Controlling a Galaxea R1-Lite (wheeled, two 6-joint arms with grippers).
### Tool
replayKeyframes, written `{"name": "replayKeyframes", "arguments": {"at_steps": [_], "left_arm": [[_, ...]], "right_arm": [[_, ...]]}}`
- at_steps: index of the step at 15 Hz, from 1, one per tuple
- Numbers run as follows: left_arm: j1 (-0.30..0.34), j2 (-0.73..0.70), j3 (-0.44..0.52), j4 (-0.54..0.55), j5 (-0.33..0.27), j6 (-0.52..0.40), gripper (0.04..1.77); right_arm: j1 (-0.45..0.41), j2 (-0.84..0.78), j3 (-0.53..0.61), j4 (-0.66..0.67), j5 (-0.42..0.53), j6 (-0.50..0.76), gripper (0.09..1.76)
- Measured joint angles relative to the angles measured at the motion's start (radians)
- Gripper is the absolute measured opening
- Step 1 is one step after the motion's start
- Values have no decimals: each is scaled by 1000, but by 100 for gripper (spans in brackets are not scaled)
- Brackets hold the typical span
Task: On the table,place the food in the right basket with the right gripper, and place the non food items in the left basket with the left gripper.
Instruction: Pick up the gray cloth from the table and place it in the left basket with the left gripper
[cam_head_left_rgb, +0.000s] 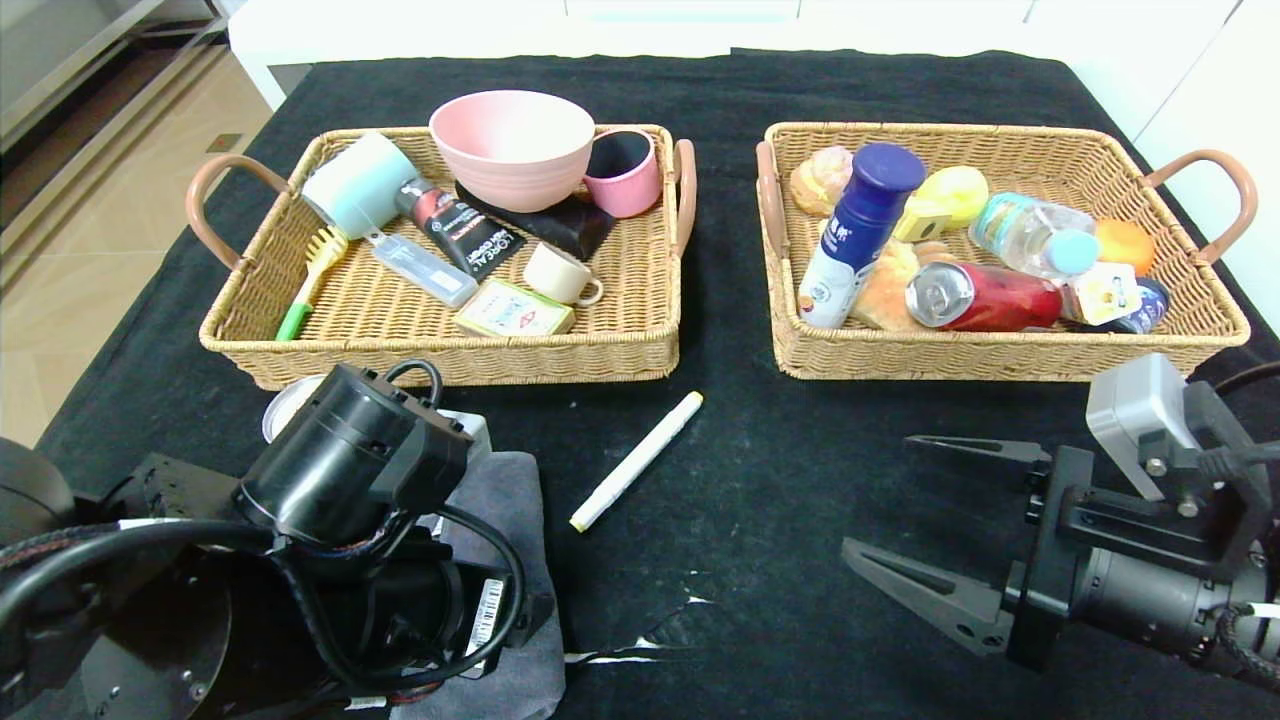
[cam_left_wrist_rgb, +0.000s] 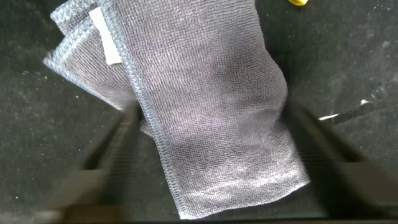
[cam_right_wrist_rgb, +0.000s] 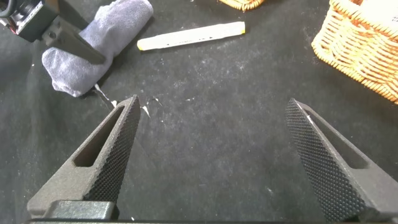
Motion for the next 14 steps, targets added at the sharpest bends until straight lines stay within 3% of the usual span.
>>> {"name": "replayKeyframes", "arguments": {"at_steps": [6,7,14], "left_arm": [[-1,7,8,1,0,7,62],[-2,8,10,-1,0,8,10],[-1,9,16,-1,0,11,12]], "right_arm": [[-2,9,1,0,1,0,170],[-2,10,2,0,2,-1,170],[-2,13,2,0,2,0,171]]}}
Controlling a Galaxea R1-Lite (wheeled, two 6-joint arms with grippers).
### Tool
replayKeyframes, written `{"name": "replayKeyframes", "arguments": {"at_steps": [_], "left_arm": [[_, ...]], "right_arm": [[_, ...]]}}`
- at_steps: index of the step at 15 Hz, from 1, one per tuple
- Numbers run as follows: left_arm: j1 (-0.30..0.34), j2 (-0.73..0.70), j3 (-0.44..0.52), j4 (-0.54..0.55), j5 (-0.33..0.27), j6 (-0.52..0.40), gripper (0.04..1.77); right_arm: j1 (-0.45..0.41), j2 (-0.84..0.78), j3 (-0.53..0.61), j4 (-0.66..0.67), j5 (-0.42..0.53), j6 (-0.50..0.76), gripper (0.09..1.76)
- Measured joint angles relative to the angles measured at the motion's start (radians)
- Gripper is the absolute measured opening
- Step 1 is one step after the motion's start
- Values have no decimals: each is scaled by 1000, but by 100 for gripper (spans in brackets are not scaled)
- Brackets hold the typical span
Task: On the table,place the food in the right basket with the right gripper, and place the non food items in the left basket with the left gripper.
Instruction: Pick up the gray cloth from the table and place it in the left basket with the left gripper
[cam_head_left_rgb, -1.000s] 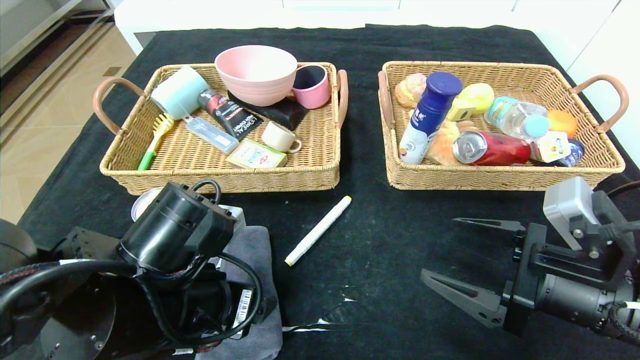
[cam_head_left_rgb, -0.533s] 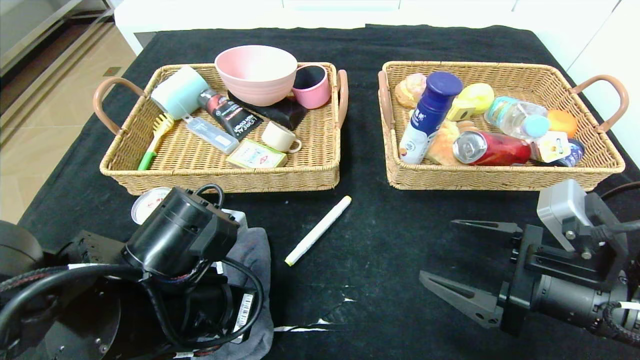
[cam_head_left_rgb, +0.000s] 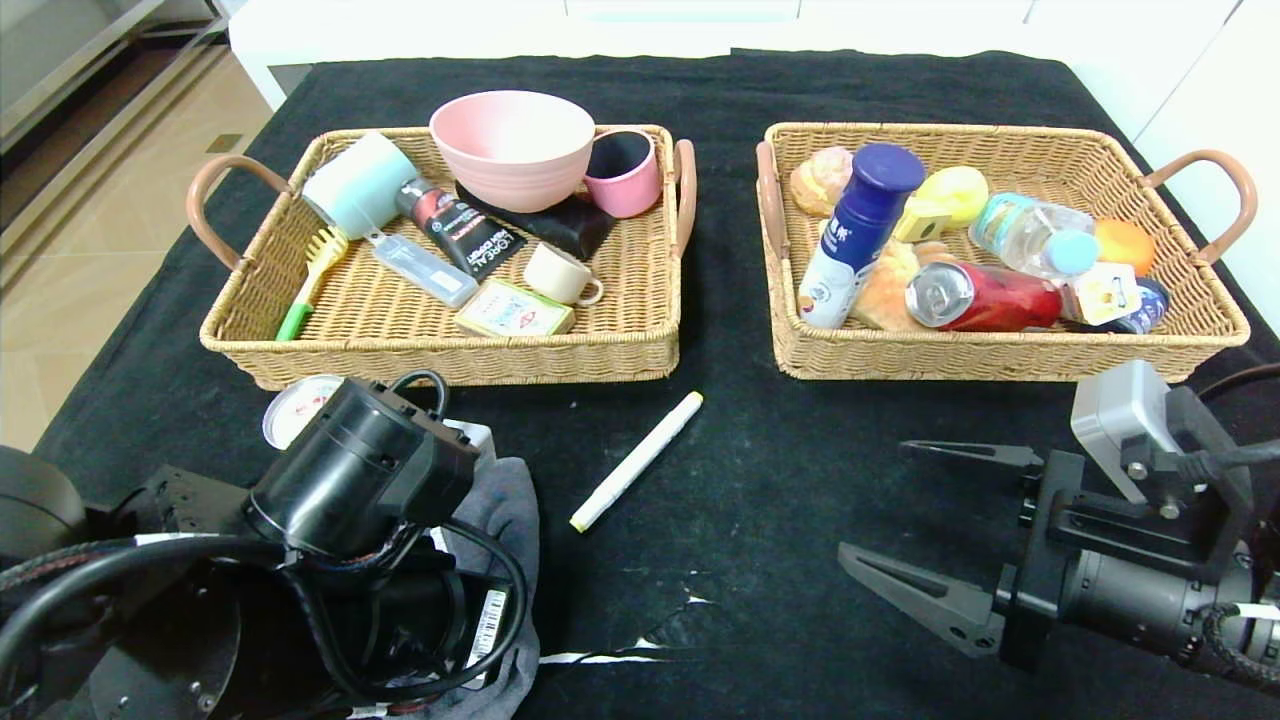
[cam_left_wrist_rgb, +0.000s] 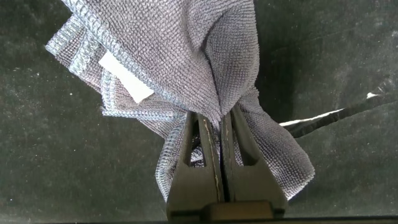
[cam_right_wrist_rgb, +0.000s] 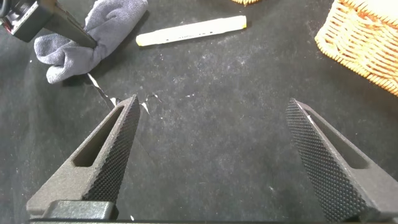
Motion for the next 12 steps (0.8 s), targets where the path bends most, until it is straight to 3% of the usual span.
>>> {"name": "replayKeyframes", "arguments": {"at_steps": [5,12], "left_arm": [[0,-8,3,3,0,3,12],[-2,-128,-17,18,5,57,12]], "right_arm": [[0,5,0,0,0,-1,171],[0,3,0,-1,0,-4,171]]}}
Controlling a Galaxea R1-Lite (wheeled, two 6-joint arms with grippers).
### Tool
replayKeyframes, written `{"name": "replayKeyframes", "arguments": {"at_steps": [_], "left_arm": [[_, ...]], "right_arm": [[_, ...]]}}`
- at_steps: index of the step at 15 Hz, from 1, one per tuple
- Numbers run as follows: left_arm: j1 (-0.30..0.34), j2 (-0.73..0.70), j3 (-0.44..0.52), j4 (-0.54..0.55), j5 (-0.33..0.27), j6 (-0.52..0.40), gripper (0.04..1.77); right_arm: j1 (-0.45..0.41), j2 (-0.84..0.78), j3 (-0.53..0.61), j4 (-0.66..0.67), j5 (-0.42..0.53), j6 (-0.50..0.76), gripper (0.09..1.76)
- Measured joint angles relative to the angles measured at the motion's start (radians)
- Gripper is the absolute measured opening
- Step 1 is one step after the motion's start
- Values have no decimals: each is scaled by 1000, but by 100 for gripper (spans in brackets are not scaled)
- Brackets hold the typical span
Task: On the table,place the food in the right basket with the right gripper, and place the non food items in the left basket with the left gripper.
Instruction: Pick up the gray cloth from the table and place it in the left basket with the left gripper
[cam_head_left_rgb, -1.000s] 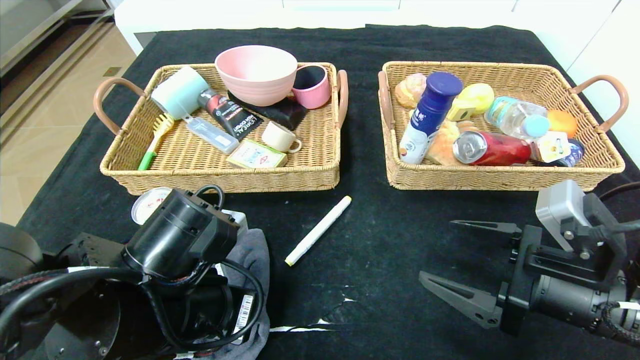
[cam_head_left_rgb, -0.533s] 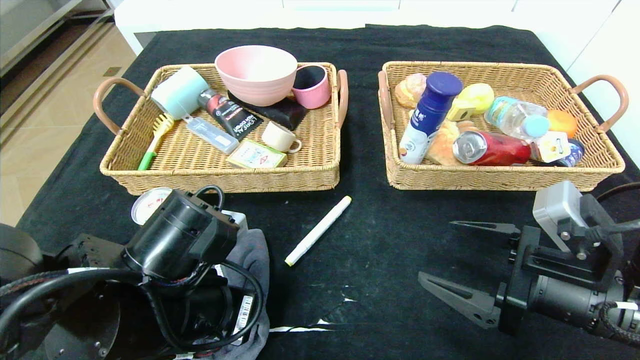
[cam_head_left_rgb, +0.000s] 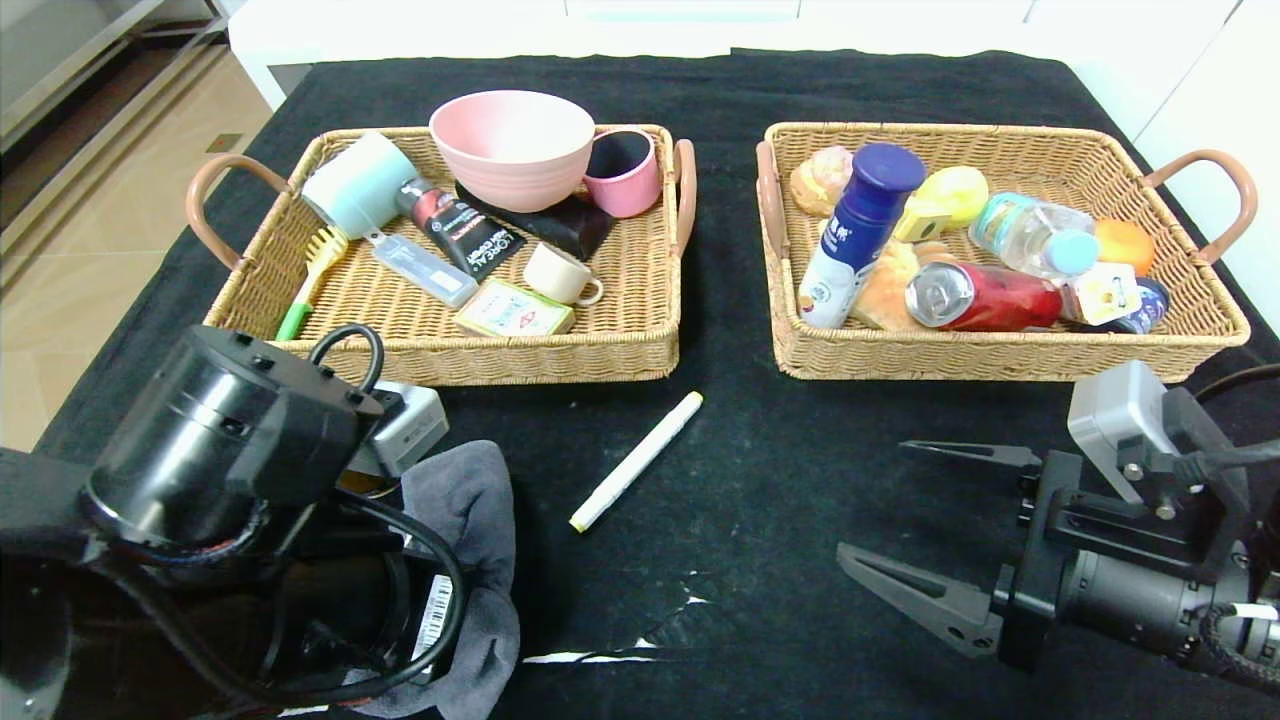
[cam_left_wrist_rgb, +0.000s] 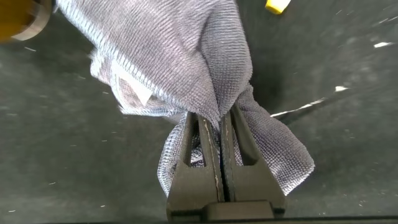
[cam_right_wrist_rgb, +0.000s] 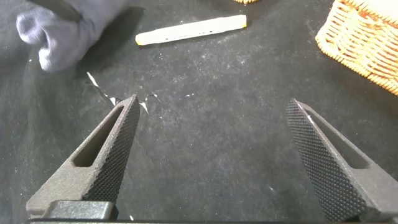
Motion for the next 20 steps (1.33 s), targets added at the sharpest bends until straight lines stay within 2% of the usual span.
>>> {"name": "replayKeyframes", "arguments": {"at_steps": [3,6,10,16,19,20], "left_arm": [[-1,-49,-9,0,0,12,12],[1,-104,-23,-10,-1,78,12],[10,-170,-89,-14,-5,112,12],[94,-157,-281,-14,-10,192,12],[173,-97,-370,-27,-22,231,12],[201,-73,-394,-44,-43,239,12]], "right_arm": [[0,-1,0,0,0,0,171],[0,-2,1,1,0,0,171],[1,-9,1,0,0,1,171],[0,-27,-1,0,0,4,171],[-1,-31,-2,0,-1,4,171],[-5,-34,-2,0,-1,4,171]]}}
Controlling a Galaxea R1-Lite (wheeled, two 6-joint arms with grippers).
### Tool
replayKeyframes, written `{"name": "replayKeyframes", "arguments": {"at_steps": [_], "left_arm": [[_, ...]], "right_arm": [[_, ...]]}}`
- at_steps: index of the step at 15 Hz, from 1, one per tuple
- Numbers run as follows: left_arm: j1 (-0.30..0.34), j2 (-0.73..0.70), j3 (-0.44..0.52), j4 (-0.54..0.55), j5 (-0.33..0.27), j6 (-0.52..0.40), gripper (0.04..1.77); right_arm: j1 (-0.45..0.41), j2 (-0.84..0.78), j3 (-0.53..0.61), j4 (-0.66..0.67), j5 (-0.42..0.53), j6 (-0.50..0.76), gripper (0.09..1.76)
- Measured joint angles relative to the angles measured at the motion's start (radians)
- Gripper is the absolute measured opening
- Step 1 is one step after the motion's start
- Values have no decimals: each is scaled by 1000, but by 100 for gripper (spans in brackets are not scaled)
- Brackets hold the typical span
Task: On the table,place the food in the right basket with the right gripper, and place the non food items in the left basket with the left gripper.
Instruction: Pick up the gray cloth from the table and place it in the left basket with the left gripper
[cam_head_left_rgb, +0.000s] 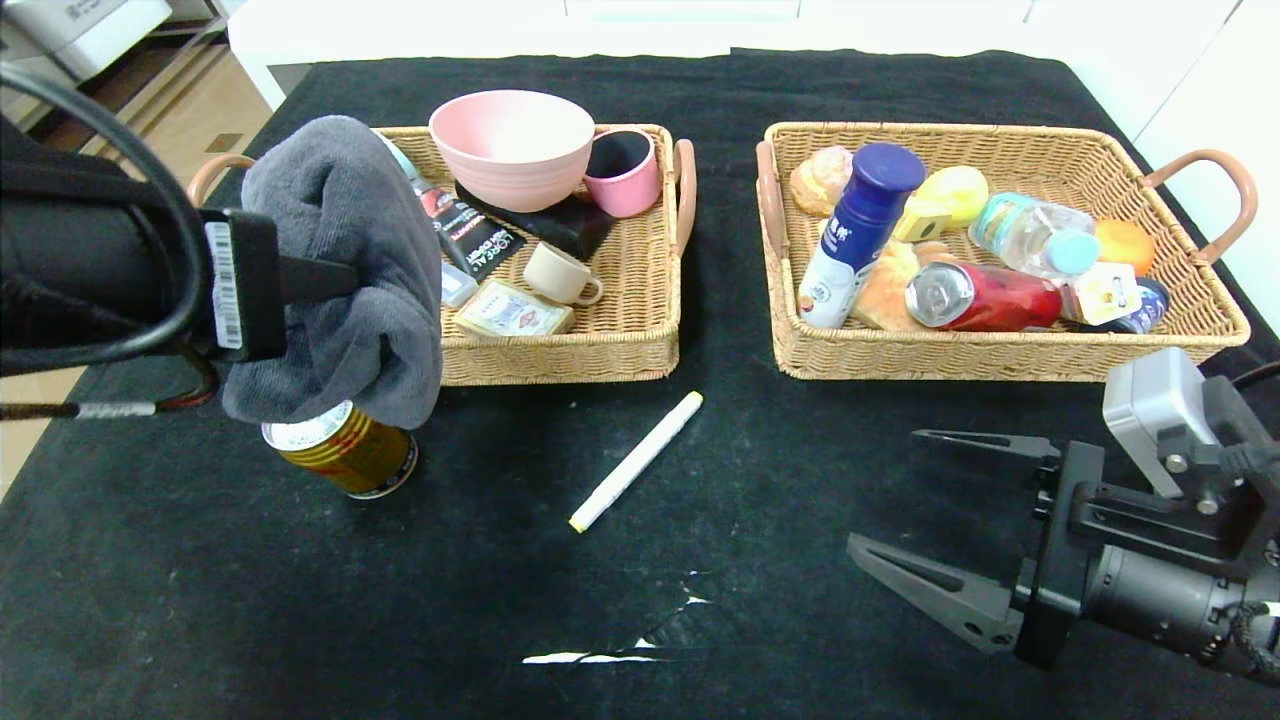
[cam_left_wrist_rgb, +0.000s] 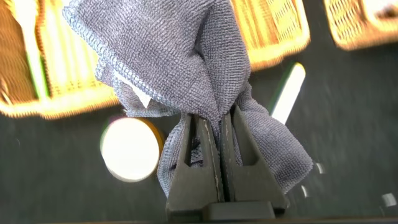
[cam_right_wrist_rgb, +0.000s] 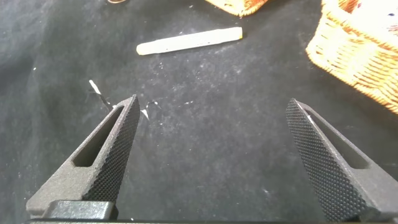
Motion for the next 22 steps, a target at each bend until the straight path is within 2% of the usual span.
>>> {"name": "replayKeyframes", "arguments": {"at_steps": [3,5,12,15,19,22], "left_arm": [[106,75,-71,-32,-116,19,12],[147,118,-93,-118,-156,42,12],[209,276,-94,-350,-170,78,12],[232,329,-68,-404,-168,73,12],[238,352,-59,-421,-169,69,74],[238,354,-59,-421,-169,68,103]], "right_arm": [[-4,-10,-1,0,0,0,171],[-4,-16,-1,0,1,0,171],[-23,-27,-4,0,2,0,171],[-24,-33,-6,0,2,0,171],[-24,-38,-6,0,2,0,171],[-24,-40,-6,0,2,0,171]]}}
